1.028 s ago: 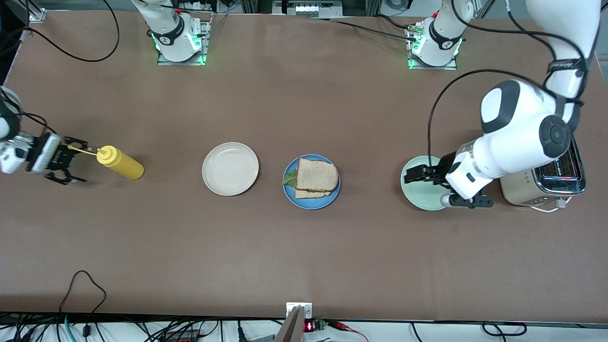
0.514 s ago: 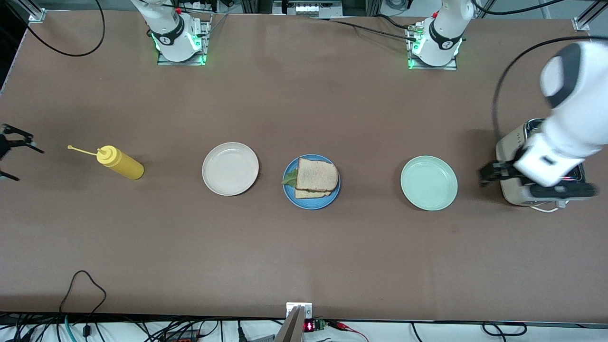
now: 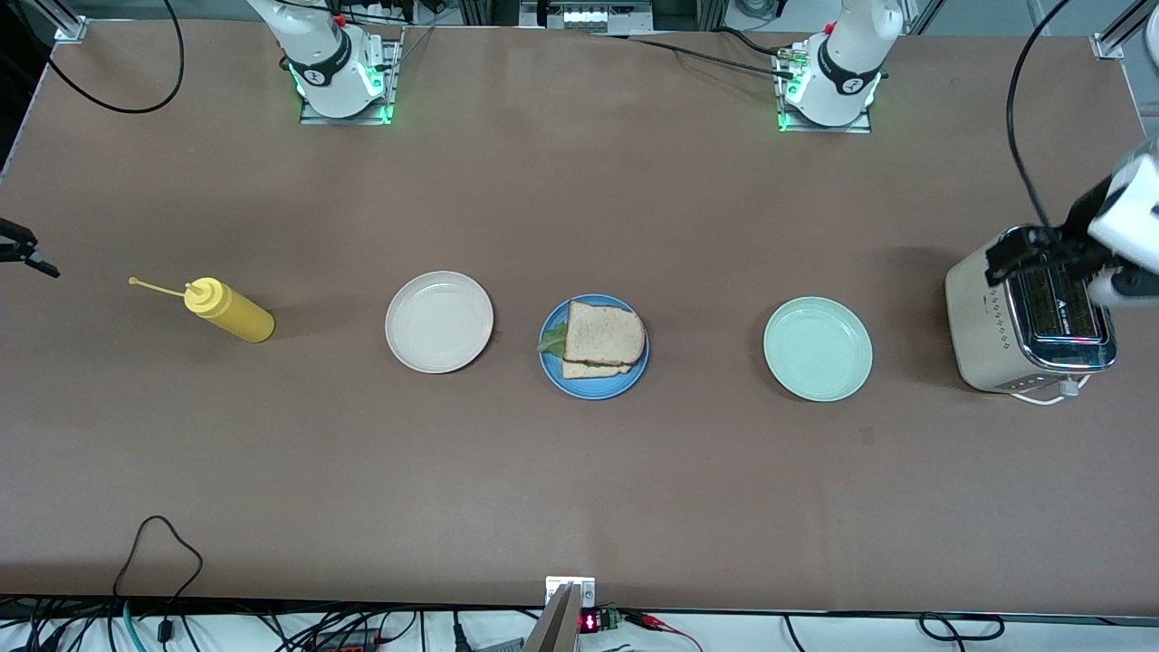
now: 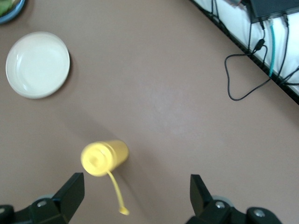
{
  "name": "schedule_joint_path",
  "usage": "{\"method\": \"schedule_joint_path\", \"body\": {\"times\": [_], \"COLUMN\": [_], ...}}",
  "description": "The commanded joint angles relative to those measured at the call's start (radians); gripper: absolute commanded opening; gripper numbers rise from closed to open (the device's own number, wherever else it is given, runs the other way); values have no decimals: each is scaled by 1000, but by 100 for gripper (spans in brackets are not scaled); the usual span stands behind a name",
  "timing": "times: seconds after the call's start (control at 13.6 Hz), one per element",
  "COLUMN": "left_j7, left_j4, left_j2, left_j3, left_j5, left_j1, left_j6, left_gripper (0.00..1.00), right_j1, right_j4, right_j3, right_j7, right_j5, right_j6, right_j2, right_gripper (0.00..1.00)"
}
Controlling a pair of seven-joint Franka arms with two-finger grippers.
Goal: Make sandwich in blue plate with both arms
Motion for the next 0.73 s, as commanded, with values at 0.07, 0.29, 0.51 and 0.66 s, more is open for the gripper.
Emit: {"method": "schedule_joint_path", "body": {"times": [0.07, 0.29, 0.51, 0.66], "left_j7": [35, 35, 35, 35], "left_j4": [-190, -224, -224, -222], "left_j2": [-141, -172, -179, -179], "left_j3": [17, 15, 15, 15], "left_j5": [-19, -26, -26, -26], "left_j1": [-1, 10, 10, 8], "left_j6": [-1, -3, -4, -14], "left_gripper": [100, 100, 100, 100], "right_j1": [127, 226, 267, 266], "right_j4": [-4, 77, 112, 114], "right_j3": [-6, -4, -6, -6], "right_j7": [460, 755, 911, 926], "right_j5": [-37, -129, -175, -184], "right_j6": [-73, -221, -318, -322], "right_j2": [-88, -93, -91, -84], "right_gripper": [100, 100, 100, 100]}}
